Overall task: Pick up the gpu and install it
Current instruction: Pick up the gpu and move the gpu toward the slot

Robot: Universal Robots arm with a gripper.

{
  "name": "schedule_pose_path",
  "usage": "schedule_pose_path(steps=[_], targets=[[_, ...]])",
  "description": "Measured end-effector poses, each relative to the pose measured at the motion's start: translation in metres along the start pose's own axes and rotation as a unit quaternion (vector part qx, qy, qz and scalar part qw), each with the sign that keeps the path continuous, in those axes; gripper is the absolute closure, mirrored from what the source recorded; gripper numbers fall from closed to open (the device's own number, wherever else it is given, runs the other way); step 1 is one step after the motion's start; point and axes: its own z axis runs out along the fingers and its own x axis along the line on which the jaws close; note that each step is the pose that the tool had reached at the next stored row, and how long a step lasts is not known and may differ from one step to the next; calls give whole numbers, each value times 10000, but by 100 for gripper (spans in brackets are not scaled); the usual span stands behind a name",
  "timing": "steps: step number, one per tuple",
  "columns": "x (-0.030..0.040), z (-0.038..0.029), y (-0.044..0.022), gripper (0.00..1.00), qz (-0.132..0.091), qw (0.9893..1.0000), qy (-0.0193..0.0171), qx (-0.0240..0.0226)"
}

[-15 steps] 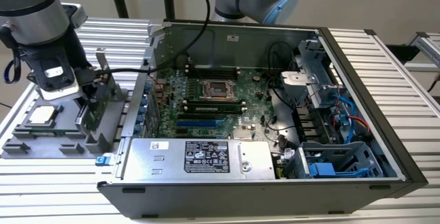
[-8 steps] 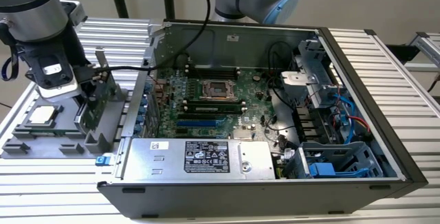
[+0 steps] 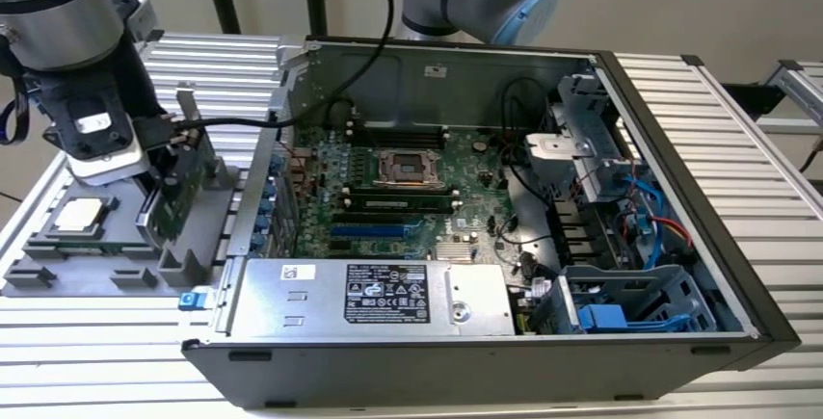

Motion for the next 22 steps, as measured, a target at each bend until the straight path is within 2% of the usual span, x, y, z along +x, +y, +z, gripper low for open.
schedule_pose_path(steps=[11,22], targets=[[0,-81,4,100,0,10000,0,0],[0,-194,10,100,0,10000,0,0]])
